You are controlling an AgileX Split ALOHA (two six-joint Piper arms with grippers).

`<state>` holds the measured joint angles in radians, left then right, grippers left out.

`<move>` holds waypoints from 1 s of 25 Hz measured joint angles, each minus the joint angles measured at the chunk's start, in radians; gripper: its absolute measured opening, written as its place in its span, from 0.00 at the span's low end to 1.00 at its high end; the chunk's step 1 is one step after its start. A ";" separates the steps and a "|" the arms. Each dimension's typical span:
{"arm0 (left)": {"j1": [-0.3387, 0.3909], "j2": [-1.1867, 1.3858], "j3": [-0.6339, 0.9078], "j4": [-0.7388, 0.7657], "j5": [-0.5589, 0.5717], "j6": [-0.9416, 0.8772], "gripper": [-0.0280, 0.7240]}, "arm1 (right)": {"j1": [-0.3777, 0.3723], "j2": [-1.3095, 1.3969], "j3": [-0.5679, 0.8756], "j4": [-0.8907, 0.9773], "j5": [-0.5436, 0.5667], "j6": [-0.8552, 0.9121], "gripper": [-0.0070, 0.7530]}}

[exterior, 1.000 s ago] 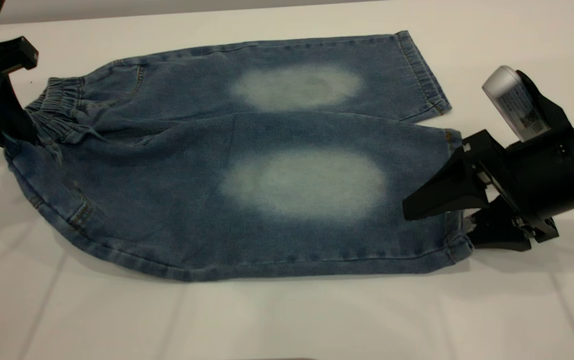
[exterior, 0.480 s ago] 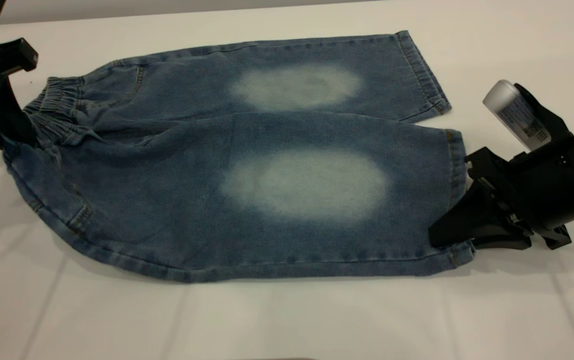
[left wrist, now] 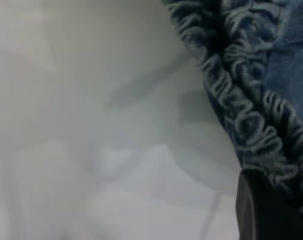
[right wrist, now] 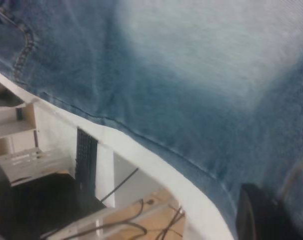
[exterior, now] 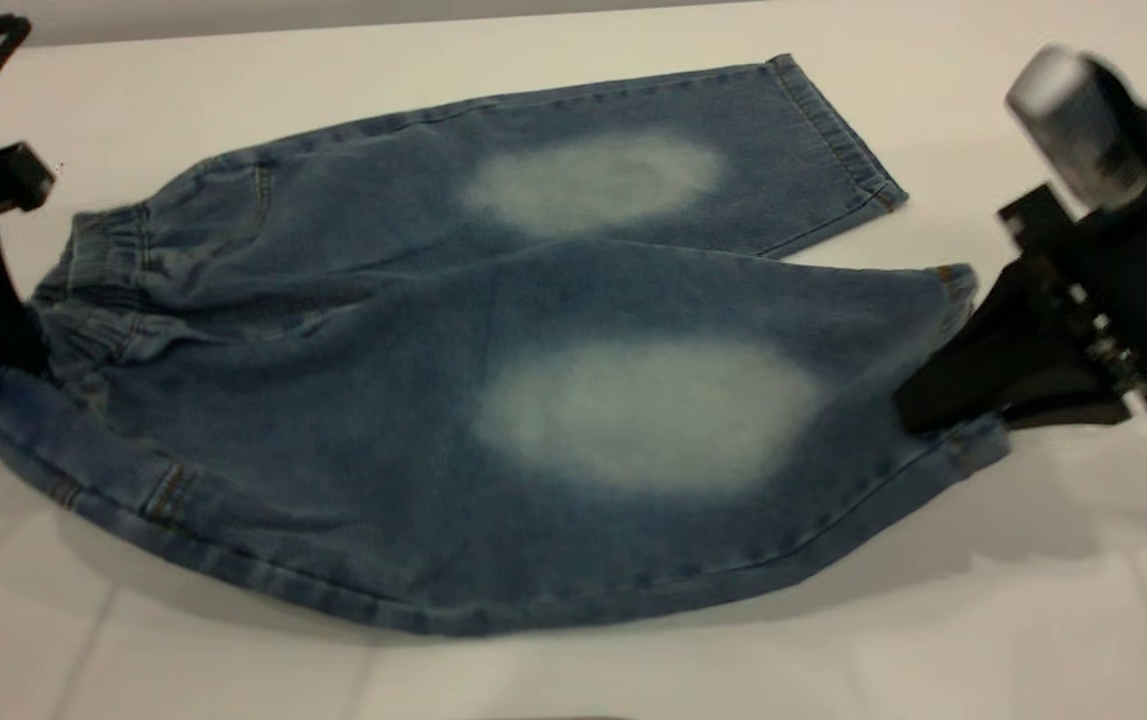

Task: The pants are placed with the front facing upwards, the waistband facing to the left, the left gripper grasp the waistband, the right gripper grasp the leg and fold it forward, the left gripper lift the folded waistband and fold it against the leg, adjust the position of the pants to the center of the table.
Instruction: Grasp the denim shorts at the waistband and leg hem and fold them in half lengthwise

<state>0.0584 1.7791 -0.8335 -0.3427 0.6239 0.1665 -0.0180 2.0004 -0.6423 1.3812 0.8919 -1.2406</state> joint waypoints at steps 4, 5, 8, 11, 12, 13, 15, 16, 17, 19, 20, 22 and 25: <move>0.000 -0.102 0.088 0.003 0.022 0.000 0.16 | 0.000 -0.115 0.024 -0.110 0.028 0.165 0.04; 0.000 -0.128 0.103 0.003 0.034 0.000 0.16 | 0.000 -0.143 0.026 -0.124 0.051 0.209 0.04; 0.000 -0.191 0.128 0.004 0.056 0.000 0.16 | 0.000 -0.207 0.018 -0.147 0.100 0.327 0.04; 0.000 -0.224 0.129 0.003 0.026 -0.003 0.16 | 0.000 -0.224 -0.043 -0.163 0.106 0.411 0.04; 0.000 -0.227 0.129 -0.001 0.010 -0.011 0.16 | 0.000 -0.224 -0.067 -0.165 0.107 0.432 0.04; 0.000 -0.227 0.129 -0.012 -0.001 -0.024 0.16 | 0.000 -0.221 -0.100 -0.167 0.107 0.453 0.04; 0.000 -0.227 0.131 -0.051 -0.037 -0.046 0.16 | 0.000 -0.203 -0.173 -0.169 0.107 0.493 0.04; 0.000 -0.227 0.132 -0.080 -0.054 -0.052 0.16 | 0.000 -0.188 -0.203 -0.170 0.107 0.516 0.04; 0.000 -0.227 0.132 -0.112 -0.072 -0.056 0.16 | 0.000 -0.173 -0.240 -0.171 0.106 0.537 0.04; 0.000 -0.228 0.132 -0.172 -0.117 -0.057 0.17 | 0.000 -0.125 -0.305 -0.172 0.102 0.567 0.04; 0.000 -0.228 0.132 -0.202 -0.136 -0.057 0.17 | 0.000 -0.103 -0.339 -0.172 0.095 0.585 0.04; 0.000 -0.228 0.132 -0.261 -0.183 -0.058 0.17 | 0.000 -0.048 -0.404 -0.171 0.081 0.613 0.04; 0.000 -0.228 0.132 -0.372 -0.237 -0.060 0.17 | 0.000 0.016 -0.488 -0.171 0.071 0.648 0.04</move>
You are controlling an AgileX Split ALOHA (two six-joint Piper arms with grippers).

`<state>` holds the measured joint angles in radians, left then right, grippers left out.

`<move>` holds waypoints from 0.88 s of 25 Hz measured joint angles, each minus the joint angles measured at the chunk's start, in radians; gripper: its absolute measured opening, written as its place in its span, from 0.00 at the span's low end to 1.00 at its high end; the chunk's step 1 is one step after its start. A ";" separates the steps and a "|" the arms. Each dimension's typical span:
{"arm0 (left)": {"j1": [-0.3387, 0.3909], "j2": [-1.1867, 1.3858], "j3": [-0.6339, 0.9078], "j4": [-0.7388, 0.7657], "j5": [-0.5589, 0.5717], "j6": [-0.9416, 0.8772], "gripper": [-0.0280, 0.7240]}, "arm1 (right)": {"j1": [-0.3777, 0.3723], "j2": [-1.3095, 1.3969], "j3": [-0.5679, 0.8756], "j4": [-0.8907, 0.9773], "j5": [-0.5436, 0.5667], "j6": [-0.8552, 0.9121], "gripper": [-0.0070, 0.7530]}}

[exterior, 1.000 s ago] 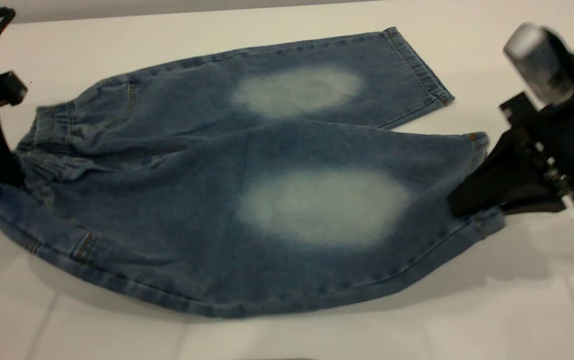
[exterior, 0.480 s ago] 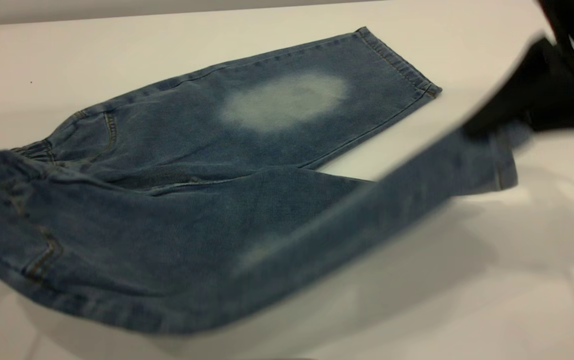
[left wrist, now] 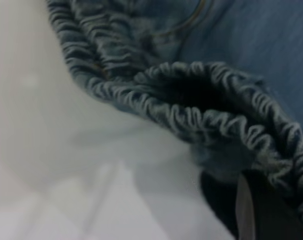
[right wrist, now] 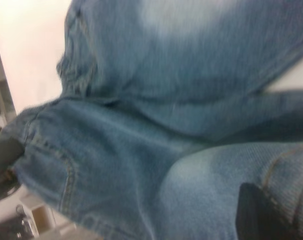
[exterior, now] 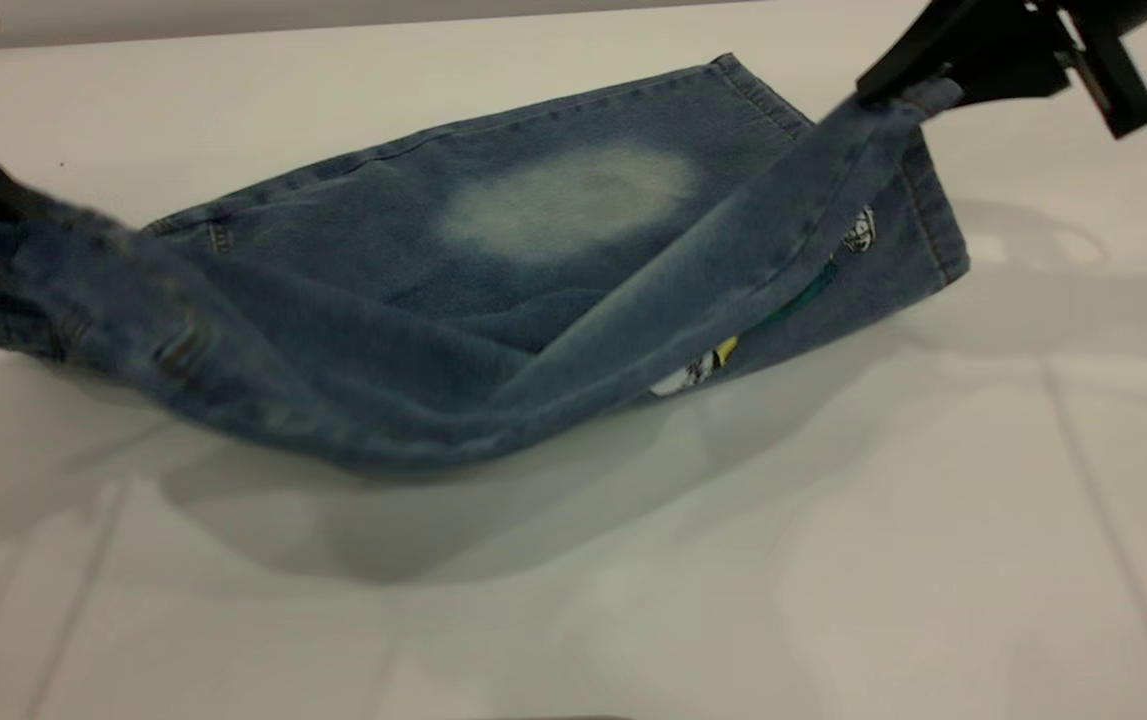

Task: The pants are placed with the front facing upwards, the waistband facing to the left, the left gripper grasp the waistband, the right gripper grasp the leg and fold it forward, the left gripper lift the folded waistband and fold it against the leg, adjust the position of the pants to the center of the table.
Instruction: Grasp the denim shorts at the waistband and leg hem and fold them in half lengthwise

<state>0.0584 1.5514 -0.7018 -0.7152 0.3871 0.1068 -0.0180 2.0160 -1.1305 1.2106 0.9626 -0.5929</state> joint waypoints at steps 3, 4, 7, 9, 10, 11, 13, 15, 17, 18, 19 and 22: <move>0.000 0.000 0.003 -0.121 -0.052 -0.003 0.17 | 0.000 0.035 -0.063 0.023 -0.019 0.024 0.04; 0.000 0.000 0.003 -0.165 -0.076 -0.005 0.17 | 0.000 0.043 -0.080 0.038 -0.027 0.025 0.04; 0.000 0.000 0.003 -0.278 -0.139 -0.005 0.17 | 0.000 0.069 -0.127 0.061 -0.045 0.048 0.04; 0.000 0.000 0.004 -0.332 -0.174 -0.005 0.17 | 0.000 0.092 -0.151 0.078 -0.055 0.065 0.04; 0.000 0.000 0.005 -0.358 -0.191 -0.005 0.17 | 0.000 0.104 -0.161 0.093 -0.065 0.072 0.04; 0.000 0.000 0.005 -0.384 -0.209 -0.005 0.17 | 0.000 0.120 -0.170 0.110 -0.072 0.075 0.04; 0.000 0.001 0.005 -0.435 -0.238 -0.005 0.17 | 0.000 0.155 -0.183 0.148 -0.083 0.081 0.04; 0.000 0.007 0.005 -0.488 -0.265 -0.005 0.17 | 0.000 0.189 -0.184 0.208 -0.101 0.085 0.04; 0.000 0.019 0.005 -0.551 -0.298 -0.005 0.17 | 0.000 0.217 -0.184 0.286 -0.122 0.085 0.04; 0.000 0.026 0.005 -0.585 -0.320 -0.005 0.17 | 0.000 0.230 -0.185 0.322 -0.129 0.084 0.04; 0.000 0.036 0.005 -0.612 -0.341 -0.005 0.17 | 0.000 0.243 -0.185 0.348 -0.133 0.084 0.04; 0.000 0.070 0.005 -0.701 -0.395 -0.005 0.17 | 0.000 0.277 -0.185 0.419 -0.148 0.083 0.04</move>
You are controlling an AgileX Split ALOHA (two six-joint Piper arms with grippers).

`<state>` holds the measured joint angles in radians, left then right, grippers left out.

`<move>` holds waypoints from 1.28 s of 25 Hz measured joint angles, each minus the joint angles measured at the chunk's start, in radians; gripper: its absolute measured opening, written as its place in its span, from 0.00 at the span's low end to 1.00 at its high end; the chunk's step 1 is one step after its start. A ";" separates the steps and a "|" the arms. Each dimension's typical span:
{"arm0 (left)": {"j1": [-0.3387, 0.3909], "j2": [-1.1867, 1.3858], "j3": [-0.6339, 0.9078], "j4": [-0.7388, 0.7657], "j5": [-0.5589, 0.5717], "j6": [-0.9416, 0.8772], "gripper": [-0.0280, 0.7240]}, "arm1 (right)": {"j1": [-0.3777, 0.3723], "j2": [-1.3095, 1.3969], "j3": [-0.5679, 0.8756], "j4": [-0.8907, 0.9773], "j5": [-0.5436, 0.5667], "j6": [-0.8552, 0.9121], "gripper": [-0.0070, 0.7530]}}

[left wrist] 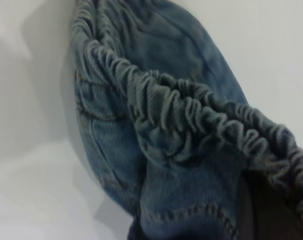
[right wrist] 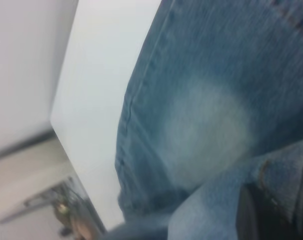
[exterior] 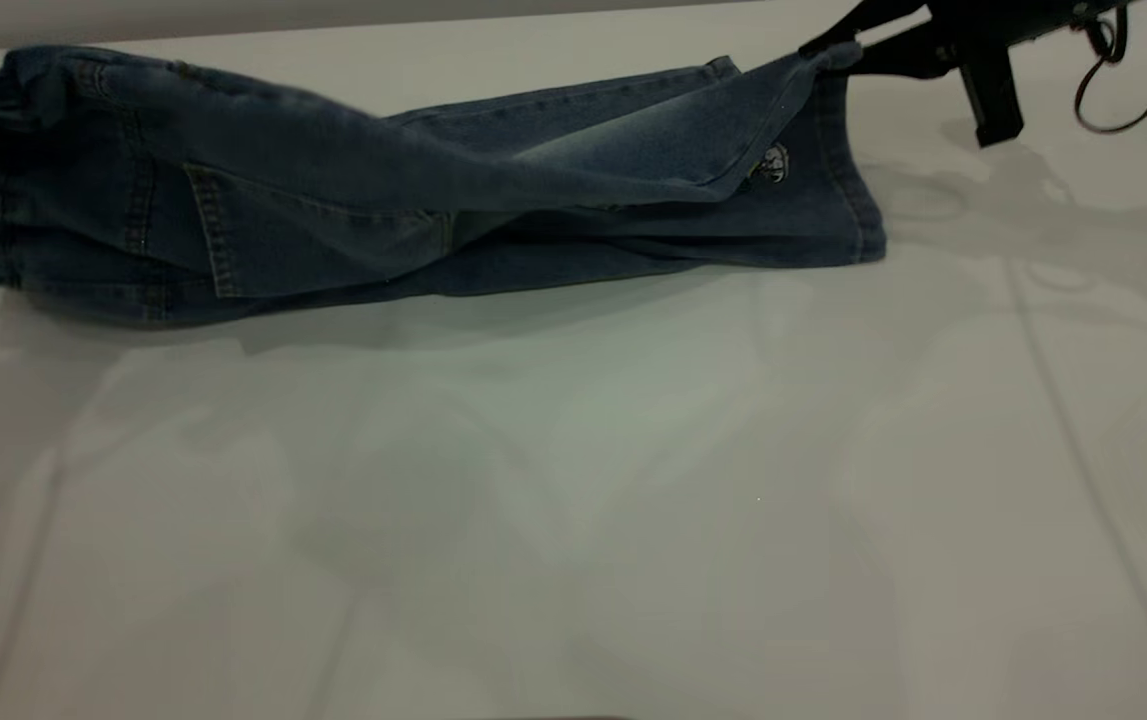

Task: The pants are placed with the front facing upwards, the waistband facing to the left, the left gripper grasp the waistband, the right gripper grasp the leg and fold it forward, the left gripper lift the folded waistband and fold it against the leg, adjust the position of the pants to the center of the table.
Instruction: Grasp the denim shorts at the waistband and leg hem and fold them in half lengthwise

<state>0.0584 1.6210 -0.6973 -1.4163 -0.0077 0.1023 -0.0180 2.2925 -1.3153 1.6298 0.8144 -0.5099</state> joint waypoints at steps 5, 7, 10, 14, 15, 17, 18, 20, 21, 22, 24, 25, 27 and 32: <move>0.000 0.072 0.000 -0.102 -0.063 0.000 0.17 | 0.000 0.045 -0.007 0.101 -0.028 0.000 0.04; 0.000 0.098 0.000 -0.134 -0.088 -0.001 0.18 | 0.000 0.058 -0.007 0.133 -0.047 0.000 0.04; 0.000 0.136 0.000 -0.155 -0.124 -0.005 0.18 | 0.000 0.070 -0.007 0.157 -0.068 0.001 0.04; 0.000 0.176 -0.017 -0.150 -0.157 -0.009 0.18 | 0.000 0.071 -0.007 0.165 -0.088 0.001 0.04; 0.000 0.186 -0.024 -0.141 -0.163 -0.009 0.18 | 0.000 0.071 -0.007 0.165 -0.100 0.001 0.04; 0.000 0.209 -0.048 -0.102 -0.166 -0.009 0.18 | 0.000 0.071 -0.007 0.166 -0.111 0.001 0.04; 0.000 0.219 -0.063 -0.080 -0.166 -0.009 0.19 | 0.000 0.072 -0.008 0.166 -0.113 0.001 0.04; 0.000 0.242 -0.092 -0.022 -0.165 -0.009 0.19 | 0.000 0.072 -0.015 0.166 -0.120 0.001 0.04; 0.000 0.251 -0.109 0.008 -0.163 -0.009 0.19 | 0.000 0.075 -0.020 0.168 -0.121 0.001 0.04; 0.000 0.259 -0.120 0.030 -0.158 -0.009 0.19 | 0.000 0.078 -0.026 0.168 -0.124 0.000 0.04; 0.000 0.276 -0.141 0.073 -0.151 -0.009 0.19 | 0.000 0.082 -0.033 0.168 -0.131 0.000 0.04; 0.000 0.284 -0.148 0.089 -0.151 -0.009 0.19 | 0.000 0.082 -0.033 0.168 -0.132 0.000 0.04; 0.000 0.307 -0.155 0.108 -0.150 -0.009 0.19 | 0.000 0.083 -0.035 0.168 -0.132 -0.009 0.04; 0.000 0.365 -0.174 0.149 -0.158 0.033 0.20 | 0.000 0.084 -0.035 0.168 -0.126 -0.048 0.04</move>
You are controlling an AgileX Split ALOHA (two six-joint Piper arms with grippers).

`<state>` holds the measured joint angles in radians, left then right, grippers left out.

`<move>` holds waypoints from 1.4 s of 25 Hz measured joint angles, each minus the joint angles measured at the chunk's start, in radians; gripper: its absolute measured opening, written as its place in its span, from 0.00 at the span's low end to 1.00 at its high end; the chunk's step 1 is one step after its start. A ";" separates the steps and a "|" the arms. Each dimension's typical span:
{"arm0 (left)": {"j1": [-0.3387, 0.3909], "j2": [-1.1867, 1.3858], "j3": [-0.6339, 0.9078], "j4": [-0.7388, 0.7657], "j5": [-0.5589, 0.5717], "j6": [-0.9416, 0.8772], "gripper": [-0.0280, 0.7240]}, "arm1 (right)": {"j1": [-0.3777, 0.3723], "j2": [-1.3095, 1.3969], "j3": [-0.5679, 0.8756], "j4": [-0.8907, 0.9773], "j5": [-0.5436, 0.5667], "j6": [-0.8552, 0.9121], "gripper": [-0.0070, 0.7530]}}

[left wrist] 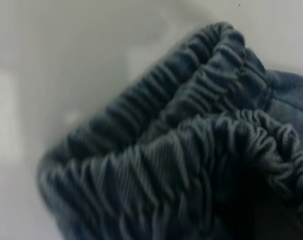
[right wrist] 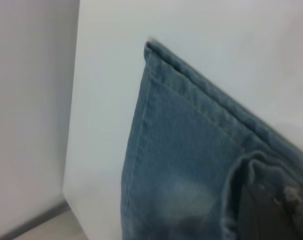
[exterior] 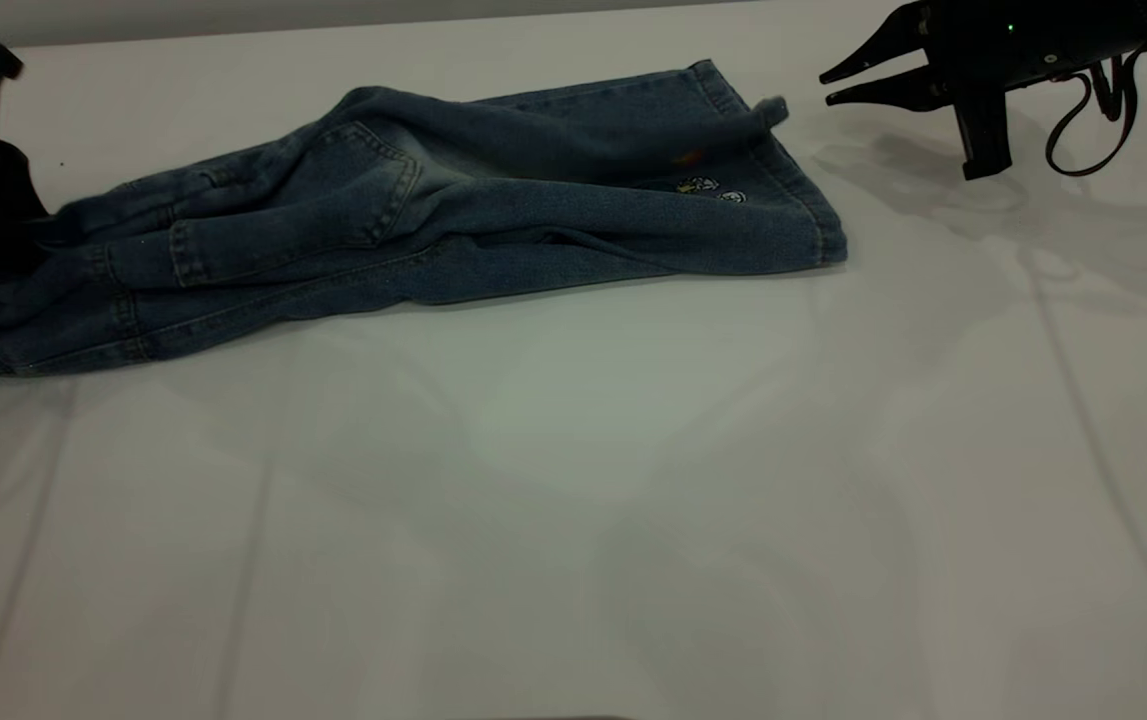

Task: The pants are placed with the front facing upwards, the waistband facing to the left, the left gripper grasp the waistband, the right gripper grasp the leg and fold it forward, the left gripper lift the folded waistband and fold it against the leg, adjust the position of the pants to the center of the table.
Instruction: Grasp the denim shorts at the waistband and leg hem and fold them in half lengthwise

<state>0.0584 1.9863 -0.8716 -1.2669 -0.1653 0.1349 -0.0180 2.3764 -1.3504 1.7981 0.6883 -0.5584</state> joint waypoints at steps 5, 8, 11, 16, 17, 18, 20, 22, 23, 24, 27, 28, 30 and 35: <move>0.000 0.037 -0.047 0.071 0.011 0.110 0.21 | 0.000 0.000 -0.001 -0.033 0.011 -0.021 0.04; 0.000 0.043 -0.071 0.078 0.030 0.183 0.22 | 0.000 0.000 -0.001 -0.068 0.028 -0.022 0.04; 0.000 0.043 -0.083 0.080 0.048 0.264 0.24 | 0.000 0.000 -0.001 -0.080 0.043 -0.029 0.04; 0.000 0.043 -0.084 0.083 0.085 0.395 0.37 | 0.000 0.000 -0.001 -0.110 0.054 -0.057 0.04; 0.000 0.043 -0.084 0.084 0.097 0.426 0.41 | 0.000 0.000 -0.001 -0.122 0.059 -0.065 0.04; 0.000 0.043 -0.084 0.084 0.108 0.450 0.47 | 0.000 0.000 -0.001 -0.136 0.067 -0.069 0.04; 0.000 0.043 -0.084 0.084 0.129 0.492 0.57 | 0.000 0.000 -0.001 -0.165 0.085 -0.075 0.05; 0.000 0.043 -0.084 0.084 0.144 0.520 0.66 | 0.000 0.001 -0.001 -0.202 0.100 -0.075 0.05; 0.000 0.043 -0.084 0.084 0.146 0.528 0.69 | 0.000 0.001 -0.001 -0.222 0.107 -0.075 0.05; 0.000 0.040 -0.084 0.084 0.147 0.534 0.72 | 0.000 0.001 -0.001 -0.240 0.116 -0.075 0.05; 0.000 0.011 -0.084 0.084 0.145 0.558 0.76 | 0.000 0.001 -0.001 -0.257 0.143 -0.075 0.05; 0.000 -0.006 -0.084 0.084 0.140 0.561 0.77 | 0.000 0.001 -0.001 -0.259 0.151 -0.076 0.05; 0.000 -0.043 -0.084 0.084 0.120 0.569 0.77 | 0.000 0.001 -0.001 -0.262 0.160 -0.076 0.06; 0.000 -0.141 -0.084 0.084 0.090 0.598 0.77 | 0.000 0.001 -0.001 -0.264 0.180 -0.082 0.06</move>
<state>0.0584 1.8449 -0.9560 -1.1824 -0.0755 0.7333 -0.0180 2.3775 -1.3516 1.5342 0.8686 -0.6404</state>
